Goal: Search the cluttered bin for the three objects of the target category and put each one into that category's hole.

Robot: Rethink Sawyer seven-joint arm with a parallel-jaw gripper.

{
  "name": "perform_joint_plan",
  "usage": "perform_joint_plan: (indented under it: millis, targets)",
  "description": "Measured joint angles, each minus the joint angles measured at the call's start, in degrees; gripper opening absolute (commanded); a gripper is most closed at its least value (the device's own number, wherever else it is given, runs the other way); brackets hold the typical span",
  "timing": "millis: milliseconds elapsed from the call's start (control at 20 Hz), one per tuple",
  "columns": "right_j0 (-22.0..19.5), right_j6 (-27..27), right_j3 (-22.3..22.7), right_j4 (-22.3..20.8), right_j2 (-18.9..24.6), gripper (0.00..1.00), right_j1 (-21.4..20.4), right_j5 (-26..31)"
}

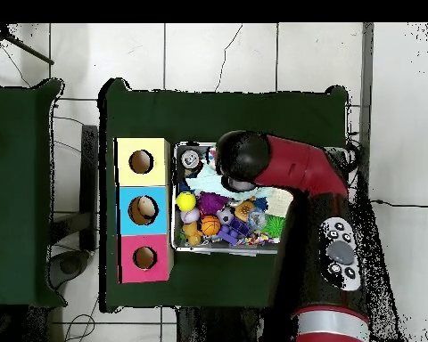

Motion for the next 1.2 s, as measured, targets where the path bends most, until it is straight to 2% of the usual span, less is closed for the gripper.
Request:
perform_joint_plan:
  millis: [450,1200]
  targets:
    - [3.3,0.4,2.3,3.2,-0.3,1.0,0.2,-3.1]
    - [0.1,0.4,1.4,3.8,-0.9,1.0,5.6,-5.0]
